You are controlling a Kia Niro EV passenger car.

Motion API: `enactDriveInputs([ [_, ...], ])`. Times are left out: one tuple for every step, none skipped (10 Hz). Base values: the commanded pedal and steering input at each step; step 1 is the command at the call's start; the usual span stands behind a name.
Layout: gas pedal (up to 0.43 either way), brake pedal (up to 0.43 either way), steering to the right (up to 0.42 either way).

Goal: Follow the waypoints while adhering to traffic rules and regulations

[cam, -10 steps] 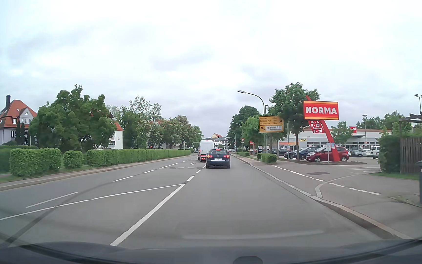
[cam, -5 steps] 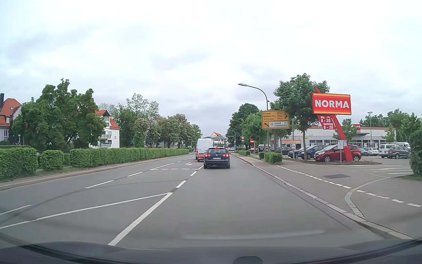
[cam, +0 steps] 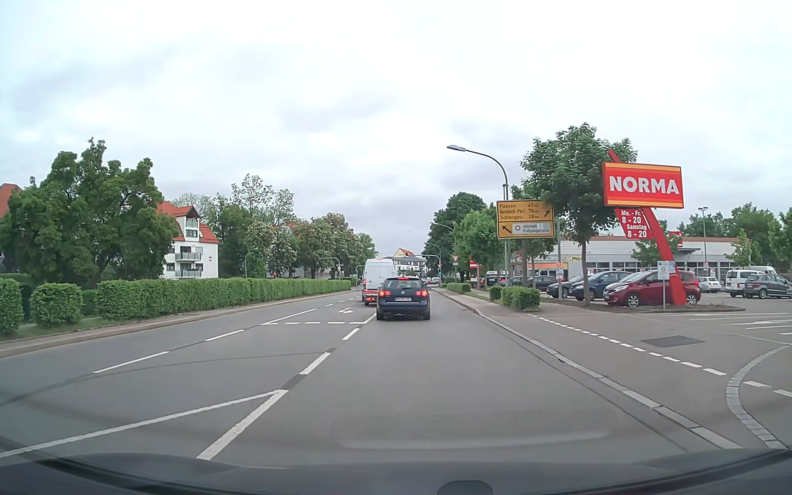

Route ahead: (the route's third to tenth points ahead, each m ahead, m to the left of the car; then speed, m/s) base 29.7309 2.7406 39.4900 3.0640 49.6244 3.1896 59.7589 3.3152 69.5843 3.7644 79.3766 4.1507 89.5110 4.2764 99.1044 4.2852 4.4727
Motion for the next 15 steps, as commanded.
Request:
enactDriveInputs([
  [0.000, 0.226, 0.007],
  [0.000, 0.226, 0.007],
  [0.000, 0.226, 0.007],
  [0.000, 0.220, 0.007],
  [0.000, 0.220, 0.007],
  [0.000, 0.220, 0.007],
  [0.000, 0.220, 0.007],
  [0.000, 0.213, 0.007],
  [0.000, 0.213, 0.007],
  [0.000, 0.213, 0.006],
  [0.000, 0.213, 0.006],
  [0.000, 0.213, 0.006],
  [0.000, 0.213, 0.006],
  [0.000, 0.207, 0.006],
  [0.000, 0.207, 0.006],
])
